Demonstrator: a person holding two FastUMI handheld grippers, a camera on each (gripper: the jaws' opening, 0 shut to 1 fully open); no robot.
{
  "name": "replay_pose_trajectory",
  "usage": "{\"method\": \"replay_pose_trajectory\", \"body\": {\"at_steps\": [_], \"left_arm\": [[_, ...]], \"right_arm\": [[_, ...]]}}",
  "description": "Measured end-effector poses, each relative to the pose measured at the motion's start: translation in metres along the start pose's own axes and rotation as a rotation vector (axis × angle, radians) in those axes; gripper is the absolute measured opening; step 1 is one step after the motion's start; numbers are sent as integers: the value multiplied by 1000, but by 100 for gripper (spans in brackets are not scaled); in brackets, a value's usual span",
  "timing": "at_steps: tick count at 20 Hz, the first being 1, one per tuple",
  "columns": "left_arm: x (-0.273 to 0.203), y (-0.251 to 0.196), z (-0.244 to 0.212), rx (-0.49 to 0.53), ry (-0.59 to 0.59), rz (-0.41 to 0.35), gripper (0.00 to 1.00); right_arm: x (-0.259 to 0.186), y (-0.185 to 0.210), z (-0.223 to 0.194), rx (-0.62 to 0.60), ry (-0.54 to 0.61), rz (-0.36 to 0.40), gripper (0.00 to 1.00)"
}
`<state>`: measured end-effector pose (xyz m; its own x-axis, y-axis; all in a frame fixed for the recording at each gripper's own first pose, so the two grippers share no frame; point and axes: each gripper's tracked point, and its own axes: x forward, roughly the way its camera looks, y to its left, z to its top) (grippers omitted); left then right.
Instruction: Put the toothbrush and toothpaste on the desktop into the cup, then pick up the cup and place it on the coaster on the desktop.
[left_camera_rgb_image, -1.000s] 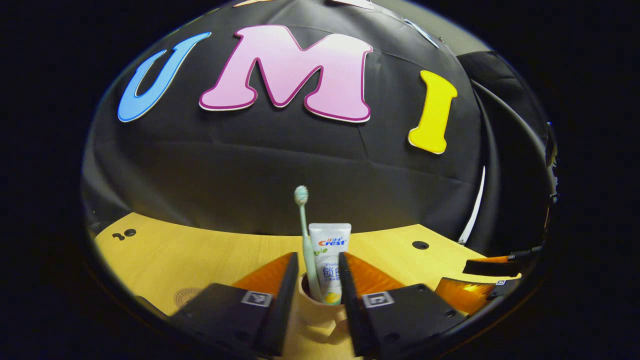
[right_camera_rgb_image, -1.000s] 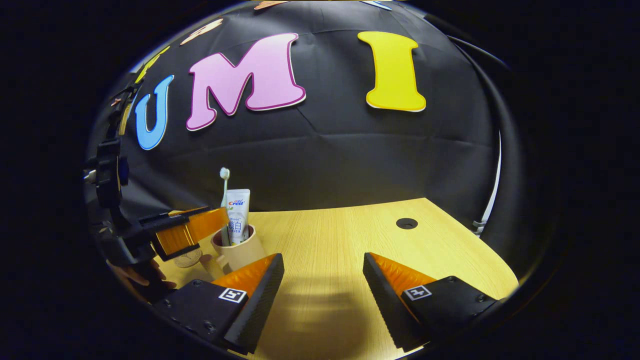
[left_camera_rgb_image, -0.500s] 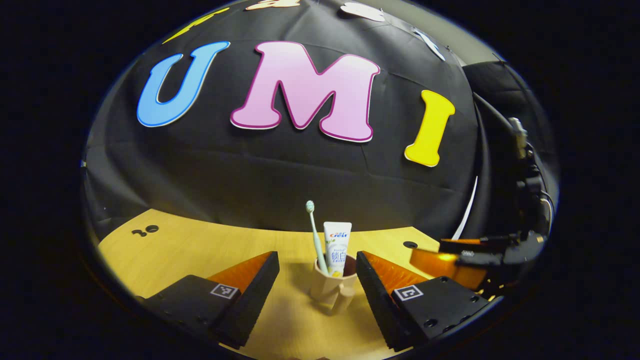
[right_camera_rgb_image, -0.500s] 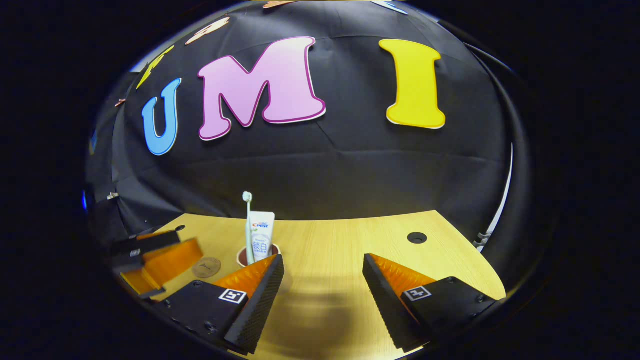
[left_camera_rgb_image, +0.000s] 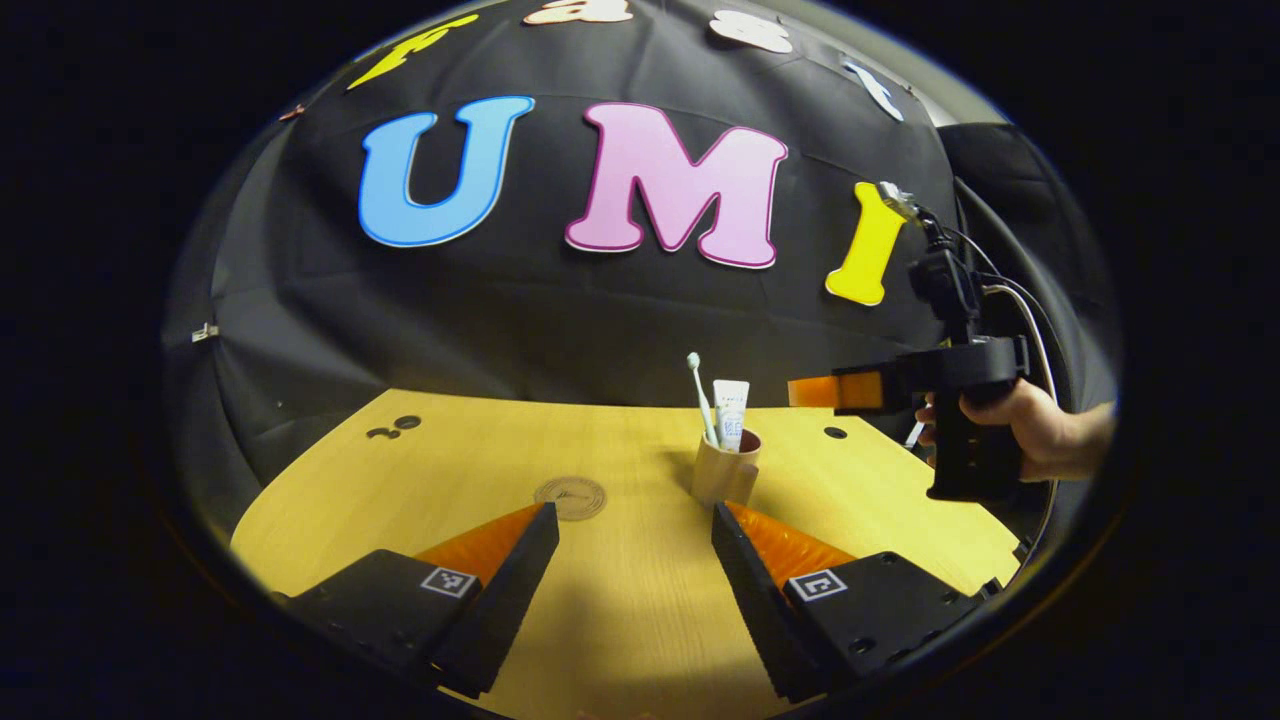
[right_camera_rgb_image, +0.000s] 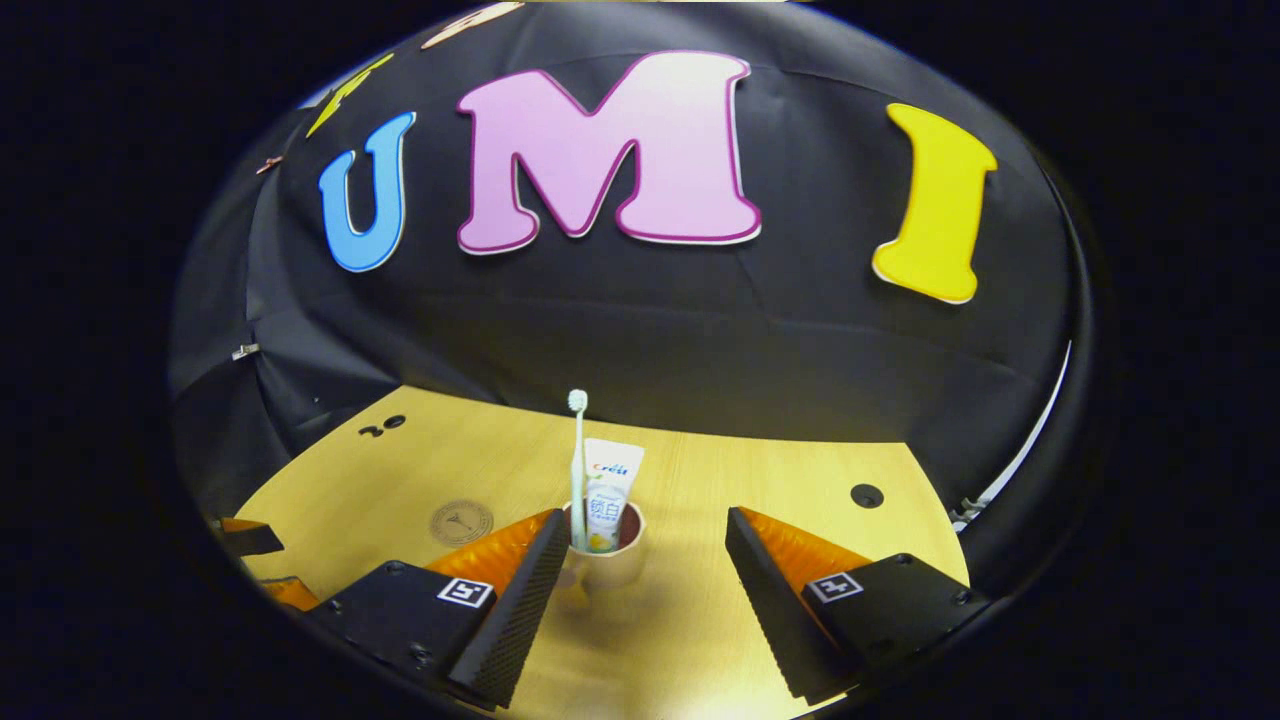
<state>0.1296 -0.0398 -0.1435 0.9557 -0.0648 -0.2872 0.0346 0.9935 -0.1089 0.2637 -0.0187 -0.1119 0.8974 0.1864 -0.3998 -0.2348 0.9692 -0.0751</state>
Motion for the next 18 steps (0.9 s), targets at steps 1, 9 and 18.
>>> {"method": "replay_pose_trajectory", "body": {"at_steps": [1, 9, 18], "left_arm": [[-11, 7, -2, -5, 9, 10, 97], [-79, 70, -25, -38, 71, 124, 98], [-114, 99, -46, -61, 123, 198, 98]], "right_arm": [[1, 7, 0, -30, 22, 10, 97], [20, 37, -33, 49, 338, 68, 97], [56, 50, -86, 217, 656, 49, 98]]}}
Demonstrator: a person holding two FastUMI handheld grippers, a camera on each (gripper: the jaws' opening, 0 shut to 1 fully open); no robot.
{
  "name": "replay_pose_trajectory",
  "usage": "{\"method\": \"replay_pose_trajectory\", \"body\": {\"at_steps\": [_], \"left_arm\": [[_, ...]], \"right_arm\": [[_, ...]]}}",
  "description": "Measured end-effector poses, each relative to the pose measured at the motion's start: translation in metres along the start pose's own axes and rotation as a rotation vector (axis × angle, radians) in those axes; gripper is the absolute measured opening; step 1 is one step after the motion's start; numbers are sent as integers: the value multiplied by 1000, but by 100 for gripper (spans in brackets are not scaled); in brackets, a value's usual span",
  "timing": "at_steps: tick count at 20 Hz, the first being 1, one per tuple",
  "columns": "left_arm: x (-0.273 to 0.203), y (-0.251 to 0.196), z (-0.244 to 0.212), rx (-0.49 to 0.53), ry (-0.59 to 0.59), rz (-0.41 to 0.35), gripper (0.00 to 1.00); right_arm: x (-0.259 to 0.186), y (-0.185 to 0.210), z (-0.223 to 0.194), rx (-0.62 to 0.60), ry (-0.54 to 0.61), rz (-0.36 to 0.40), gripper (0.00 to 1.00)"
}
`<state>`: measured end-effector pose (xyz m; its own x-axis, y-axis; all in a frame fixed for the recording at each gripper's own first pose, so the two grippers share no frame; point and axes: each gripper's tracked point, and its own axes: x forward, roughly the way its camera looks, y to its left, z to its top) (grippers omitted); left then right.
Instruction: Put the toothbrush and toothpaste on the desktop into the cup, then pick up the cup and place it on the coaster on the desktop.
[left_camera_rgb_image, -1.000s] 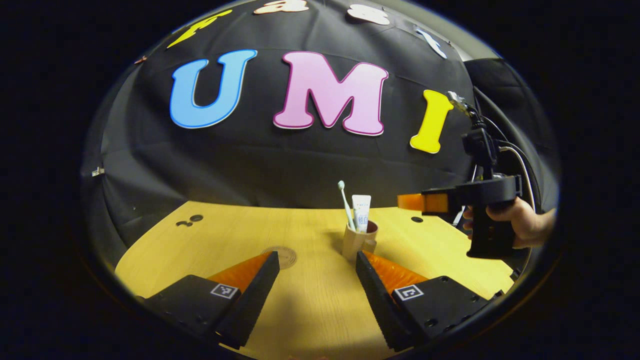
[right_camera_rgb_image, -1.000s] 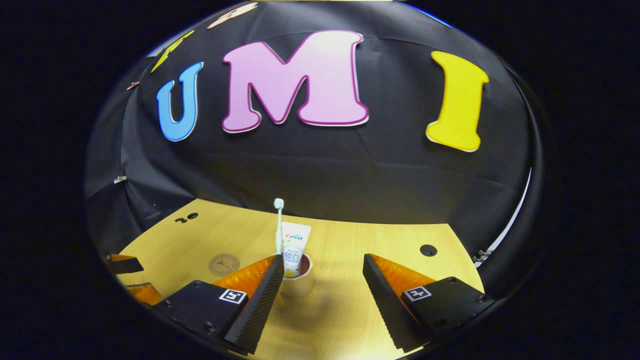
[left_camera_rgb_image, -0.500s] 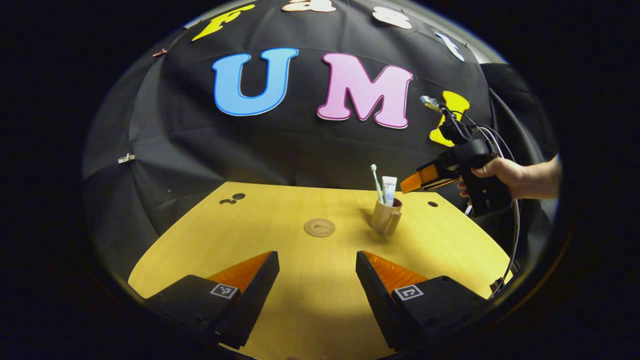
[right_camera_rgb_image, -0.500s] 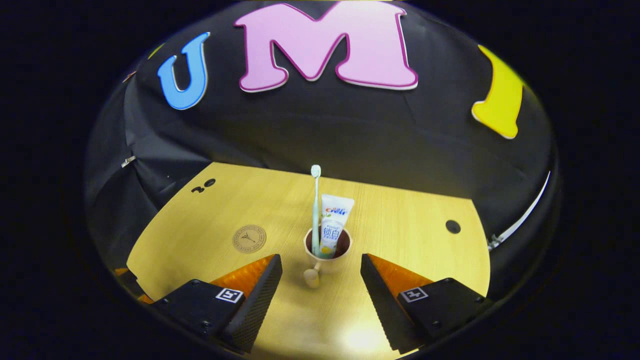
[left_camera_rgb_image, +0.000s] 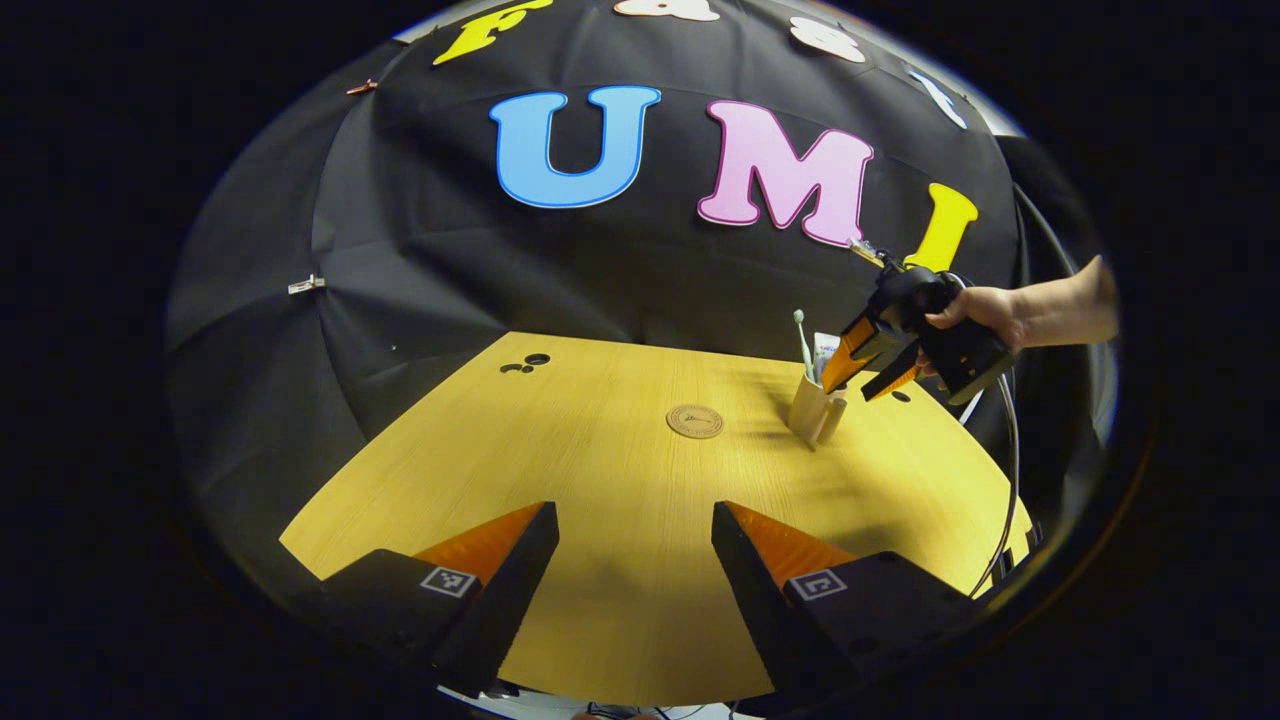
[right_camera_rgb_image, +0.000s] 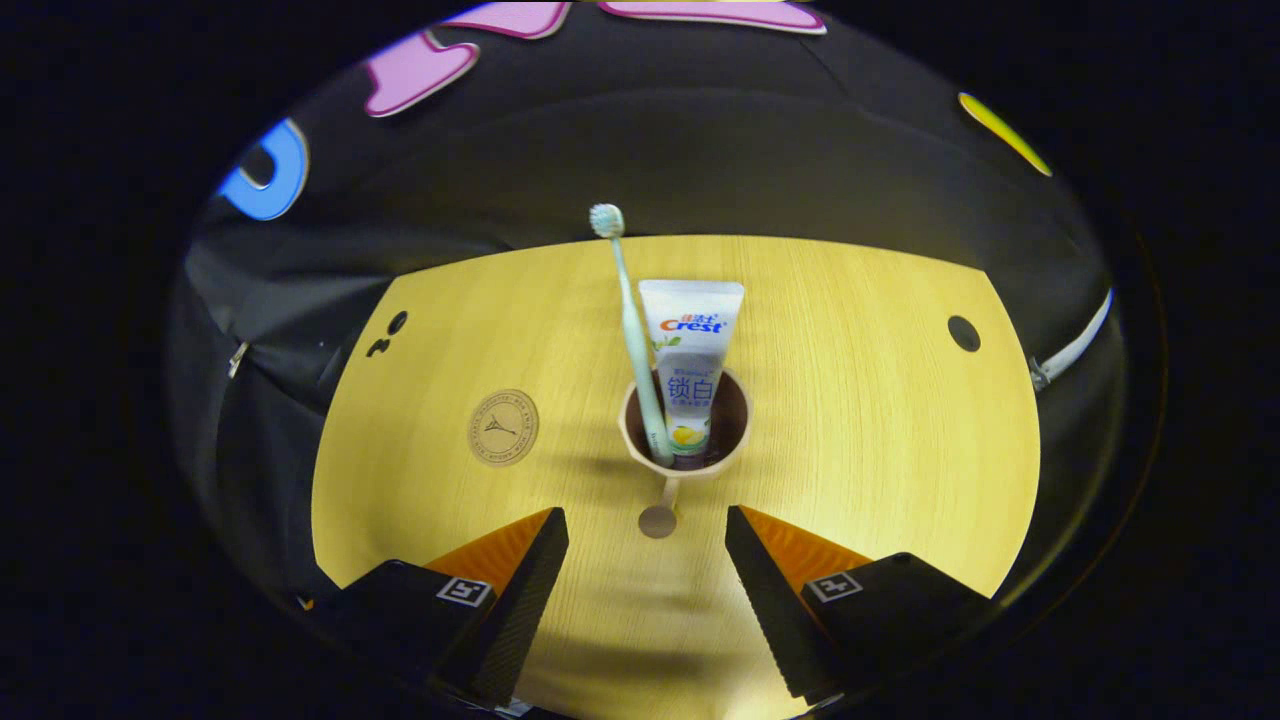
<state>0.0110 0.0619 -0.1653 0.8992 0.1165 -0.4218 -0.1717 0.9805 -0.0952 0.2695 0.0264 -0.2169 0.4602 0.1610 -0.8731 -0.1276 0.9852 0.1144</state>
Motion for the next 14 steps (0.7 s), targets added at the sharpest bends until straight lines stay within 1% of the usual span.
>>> {"method": "replay_pose_trajectory", "body": {"at_steps": [2, 5, 8, 11, 14], "left_arm": [[-1, 3, -5, 1, 9, 8, 98], [-1, 11, -14, -11, 32, 27, 98], [-2, 15, -23, -34, 43, 39, 98], [-1, 19, -30, -36, 55, 50, 98], [1, 22, -38, -43, 77, 63, 98]], "right_arm": [[15, -7, -3, -22, 39, -40, 98], [35, -4, -7, 37, 103, -43, 98], [55, -10, -7, 48, 139, -70, 98], [69, -13, -8, 119, 183, -76, 98], [79, -21, -10, 121, 203, -97, 95]]}}
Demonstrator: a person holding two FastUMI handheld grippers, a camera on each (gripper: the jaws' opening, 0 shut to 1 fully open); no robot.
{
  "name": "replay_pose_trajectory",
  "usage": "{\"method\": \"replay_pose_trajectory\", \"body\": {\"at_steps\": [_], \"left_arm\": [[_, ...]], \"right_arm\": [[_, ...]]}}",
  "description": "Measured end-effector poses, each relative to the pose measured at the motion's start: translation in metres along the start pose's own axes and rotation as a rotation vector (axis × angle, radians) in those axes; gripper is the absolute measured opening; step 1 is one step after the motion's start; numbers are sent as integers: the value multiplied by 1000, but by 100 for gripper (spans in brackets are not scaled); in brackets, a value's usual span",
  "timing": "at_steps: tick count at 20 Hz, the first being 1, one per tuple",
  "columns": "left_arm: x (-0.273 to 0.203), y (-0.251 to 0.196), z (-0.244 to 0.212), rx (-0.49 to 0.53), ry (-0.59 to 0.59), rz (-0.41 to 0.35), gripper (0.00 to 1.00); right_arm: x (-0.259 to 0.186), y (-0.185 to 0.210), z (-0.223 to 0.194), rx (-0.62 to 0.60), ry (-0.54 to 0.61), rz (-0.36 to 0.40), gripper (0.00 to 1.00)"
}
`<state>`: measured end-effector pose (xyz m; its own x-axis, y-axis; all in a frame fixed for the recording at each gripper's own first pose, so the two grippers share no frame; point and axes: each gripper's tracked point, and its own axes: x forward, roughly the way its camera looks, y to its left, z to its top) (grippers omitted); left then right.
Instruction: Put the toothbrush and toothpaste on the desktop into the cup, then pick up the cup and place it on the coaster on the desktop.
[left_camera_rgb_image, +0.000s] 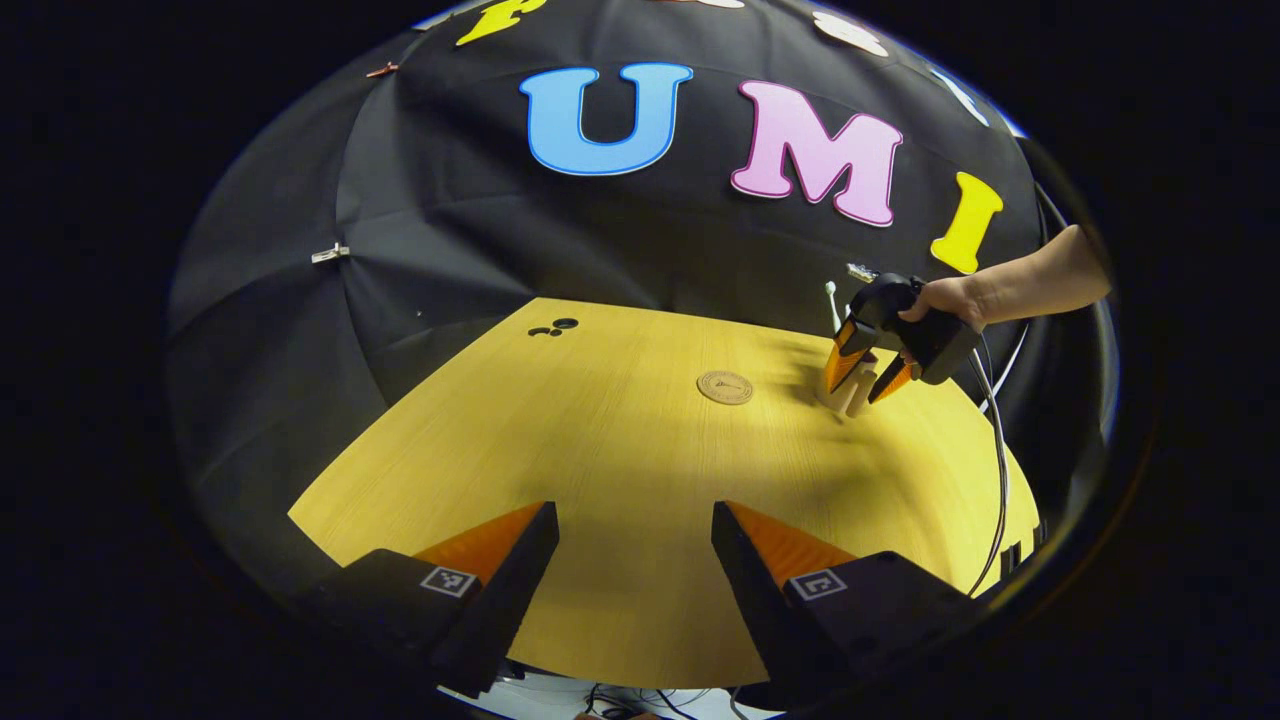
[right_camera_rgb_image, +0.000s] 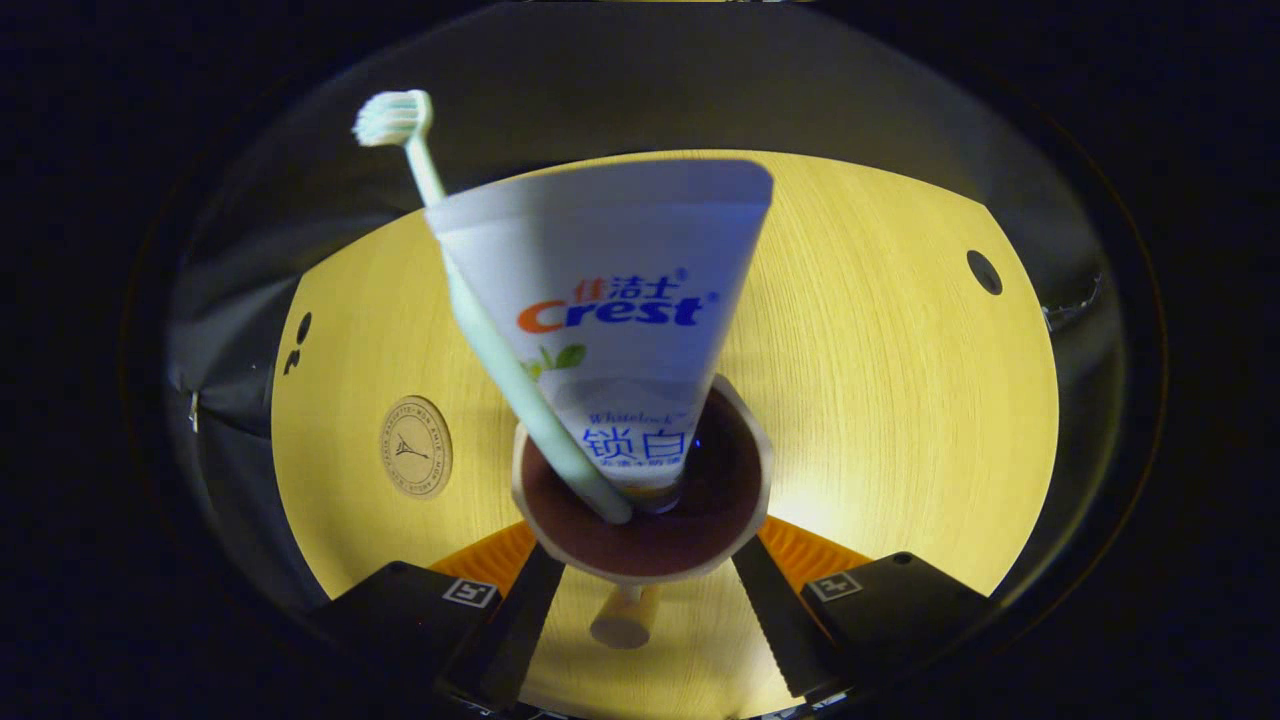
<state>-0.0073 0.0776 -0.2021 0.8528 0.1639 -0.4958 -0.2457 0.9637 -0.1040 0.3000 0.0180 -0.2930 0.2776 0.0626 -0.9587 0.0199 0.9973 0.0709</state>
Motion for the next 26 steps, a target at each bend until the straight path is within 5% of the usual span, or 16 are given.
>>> {"method": "replay_pose_trajectory", "body": {"at_steps": [1, 3, 11, 14, 15, 18, 26], "left_arm": [[1, -1, -1, -6, 6, 2, 98], [2, -2, -6, -15, 23, 2, 98], [4, -8, -13, -3, 43, -11, 98], [3, -12, -15, -2, 51, -16, 98], [2, -12, -15, -2, 53, -19, 98], [-1, -14, -20, 5, 66, -20, 98], [-5, -14, -20, 29, 71, -28, 98]], "right_arm": [[2, 0, 0, 7, 4, -1, 86], [5, 1, 3, 21, 6, -6, 92], [15, -4, -3, -11, 28, -27, 72], [14, -6, -4, -11, 35, -31, 33], [14, -6, -3, -21, 29, -26, 39], [13, -9, -4, -77, 9, -26, 26], [-10, 8, 6, -131, -71, 5, 30]]}}
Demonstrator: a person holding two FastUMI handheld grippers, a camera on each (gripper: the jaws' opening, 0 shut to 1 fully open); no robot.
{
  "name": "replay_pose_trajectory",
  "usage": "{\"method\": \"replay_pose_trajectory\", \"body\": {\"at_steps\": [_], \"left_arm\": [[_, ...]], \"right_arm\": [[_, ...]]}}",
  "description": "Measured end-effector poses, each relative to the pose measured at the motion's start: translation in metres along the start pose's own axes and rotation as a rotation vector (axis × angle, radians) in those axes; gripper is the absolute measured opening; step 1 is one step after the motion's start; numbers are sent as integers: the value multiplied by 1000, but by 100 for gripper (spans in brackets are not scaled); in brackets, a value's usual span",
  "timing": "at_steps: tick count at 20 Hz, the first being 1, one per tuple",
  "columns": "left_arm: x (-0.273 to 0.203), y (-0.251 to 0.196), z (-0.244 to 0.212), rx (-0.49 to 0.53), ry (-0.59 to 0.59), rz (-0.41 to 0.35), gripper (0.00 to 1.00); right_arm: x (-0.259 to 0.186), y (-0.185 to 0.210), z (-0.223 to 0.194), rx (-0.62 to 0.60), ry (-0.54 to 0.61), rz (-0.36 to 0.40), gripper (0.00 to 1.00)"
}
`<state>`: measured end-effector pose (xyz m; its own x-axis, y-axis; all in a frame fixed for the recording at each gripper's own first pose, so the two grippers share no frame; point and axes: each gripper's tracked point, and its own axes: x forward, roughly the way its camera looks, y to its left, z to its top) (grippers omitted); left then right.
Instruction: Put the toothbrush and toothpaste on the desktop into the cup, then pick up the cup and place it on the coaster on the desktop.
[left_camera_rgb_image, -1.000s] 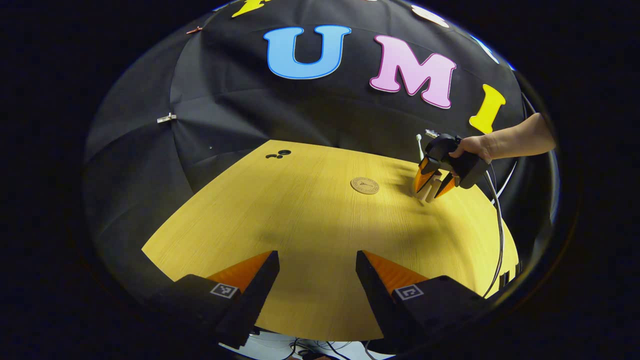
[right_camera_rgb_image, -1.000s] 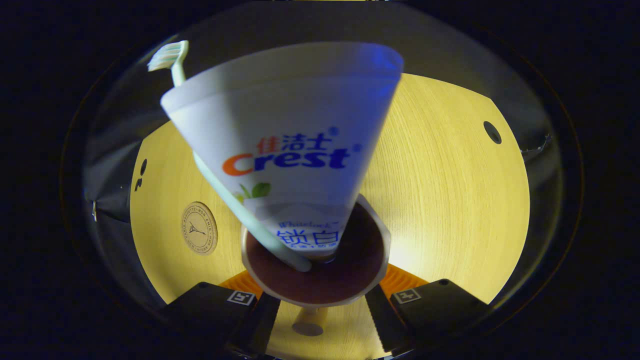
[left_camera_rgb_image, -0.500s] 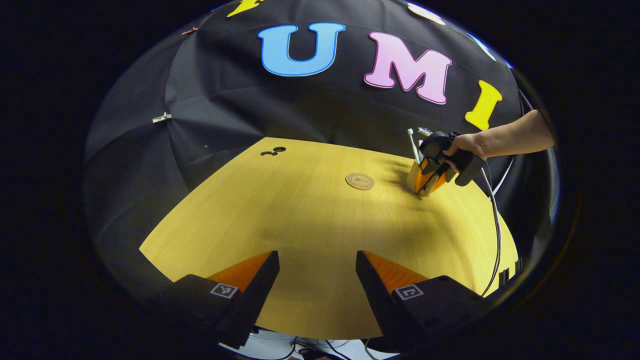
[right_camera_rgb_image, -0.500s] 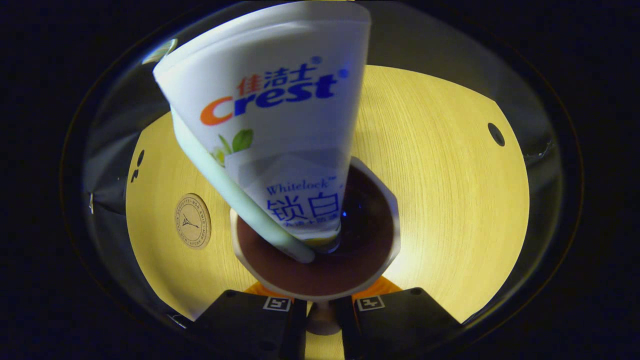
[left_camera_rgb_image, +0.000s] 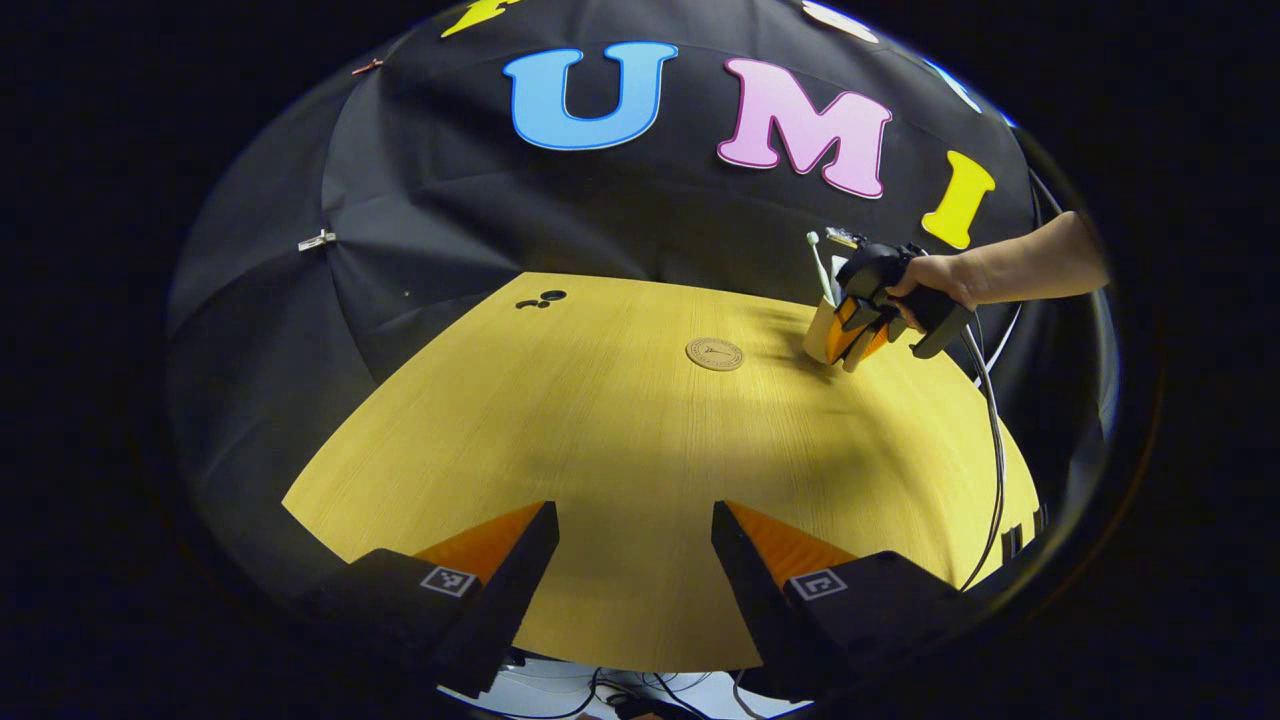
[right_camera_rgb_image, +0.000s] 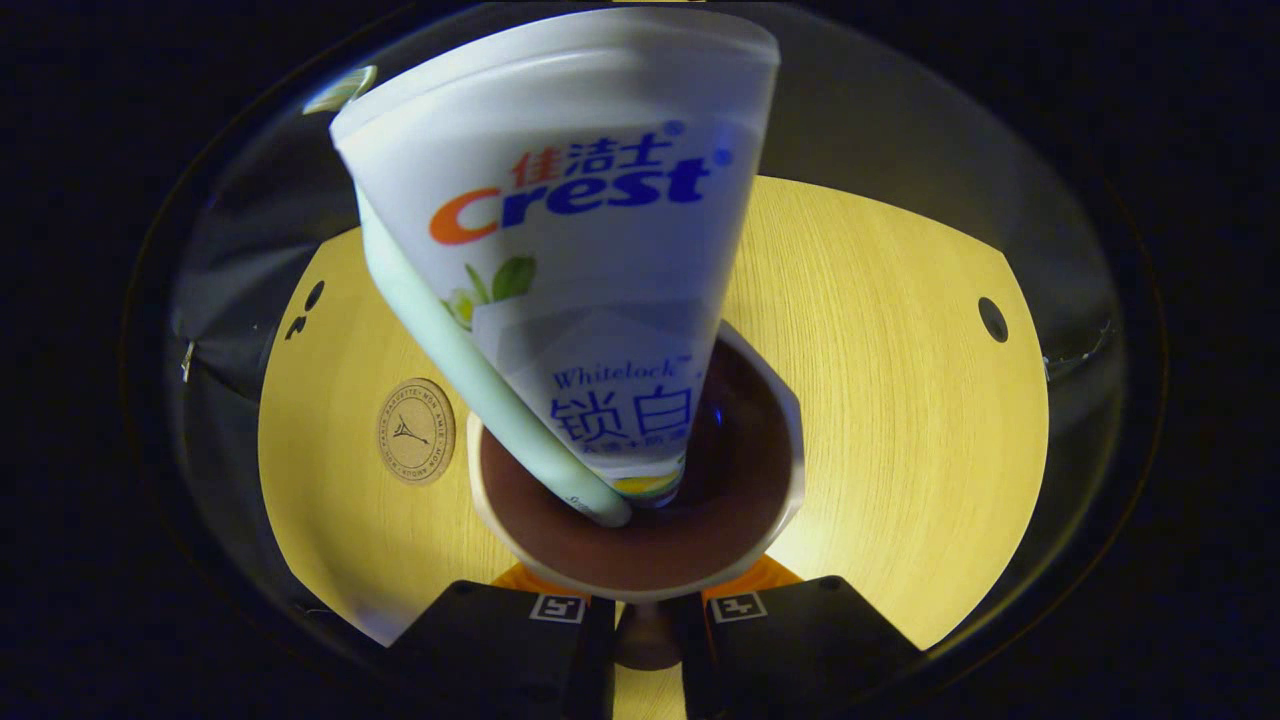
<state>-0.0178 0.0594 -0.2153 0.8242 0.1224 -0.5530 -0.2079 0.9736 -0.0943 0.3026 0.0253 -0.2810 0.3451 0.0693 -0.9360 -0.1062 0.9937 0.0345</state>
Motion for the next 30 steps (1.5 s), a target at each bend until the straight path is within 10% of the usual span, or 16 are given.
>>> {"method": "replay_pose_trajectory", "body": {"at_steps": [30], "left_arm": [[-15, 29, -16, -66, -15, 52, 98]], "right_arm": [[21, 184, -8, -272, 6, 82, 30]]}}
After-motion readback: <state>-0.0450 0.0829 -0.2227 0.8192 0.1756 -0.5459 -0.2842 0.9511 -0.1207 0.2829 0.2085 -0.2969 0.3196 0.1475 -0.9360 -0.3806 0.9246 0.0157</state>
